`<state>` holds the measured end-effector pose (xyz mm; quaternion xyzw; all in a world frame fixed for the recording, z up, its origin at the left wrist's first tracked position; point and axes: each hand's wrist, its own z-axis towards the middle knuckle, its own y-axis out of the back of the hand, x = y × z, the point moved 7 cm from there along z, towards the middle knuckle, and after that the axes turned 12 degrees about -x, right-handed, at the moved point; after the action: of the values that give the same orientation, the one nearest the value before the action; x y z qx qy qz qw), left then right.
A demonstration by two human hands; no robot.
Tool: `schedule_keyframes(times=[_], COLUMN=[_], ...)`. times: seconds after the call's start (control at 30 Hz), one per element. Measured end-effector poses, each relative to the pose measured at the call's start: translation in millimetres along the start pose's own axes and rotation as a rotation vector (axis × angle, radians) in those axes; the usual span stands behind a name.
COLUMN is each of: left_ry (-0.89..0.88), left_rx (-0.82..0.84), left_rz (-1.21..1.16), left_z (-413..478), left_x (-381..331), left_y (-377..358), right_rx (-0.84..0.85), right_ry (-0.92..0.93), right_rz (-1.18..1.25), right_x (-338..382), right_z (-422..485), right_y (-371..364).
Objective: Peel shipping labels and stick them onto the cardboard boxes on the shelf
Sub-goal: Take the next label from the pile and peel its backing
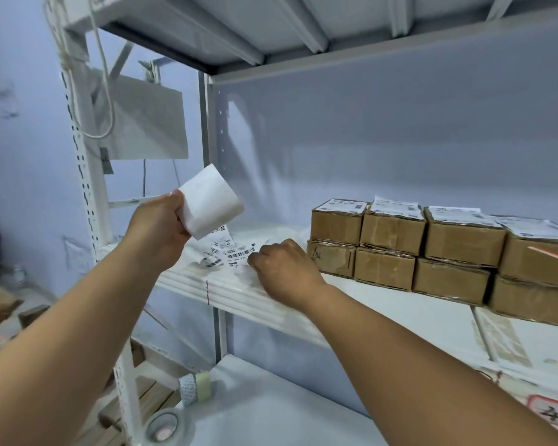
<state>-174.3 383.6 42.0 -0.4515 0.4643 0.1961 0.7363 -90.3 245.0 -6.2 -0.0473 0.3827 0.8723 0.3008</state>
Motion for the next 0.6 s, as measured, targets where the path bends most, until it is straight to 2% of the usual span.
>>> schedule_keyframes(times=[0.13,0.23,0.3,0.37,0.47,0.53,0.6], left_ry=[0.0,-0.016,-0.04,-0.117,-0.276,-0.365,-0.455], left_rx=[0.041,0.067,0.052,0.004,-0.061,-0.06,-0.027], left_rz=[0.072,0.114,0.146,0.22,0.313,0.347,0.448], left_z=[-7.4,-14.6,-17.0,-17.5,-26.8,-41.0,-60.5], left_x=[2.0,7.1,11.3,12.9,9.3,4.9,1.2], left_y=[-2.6,-9.9,-12.0,-11.5,-13.3,-20.6,-31.7], right_rx=[0.014,-0.134,-0.302,-0.327,-0.391,-0.446,-0.338], right_ry=[-0.08,-0.095,-0.213,-0.472,-1.031,-1.276,-1.44], right_rz=[0.038,0.005,0.074,0.303,0.8,1.098,1.415], right_x=[-0.6,1.3,-9.9,-25.0,-47.0,-49.4,-43.9], right_z=[0.3,2.0,1.5,-1.8,-17.8,-25.6,-30.1], right_y=[7.6,10.8,14.5,20.5,27.6,33.9,37.5])
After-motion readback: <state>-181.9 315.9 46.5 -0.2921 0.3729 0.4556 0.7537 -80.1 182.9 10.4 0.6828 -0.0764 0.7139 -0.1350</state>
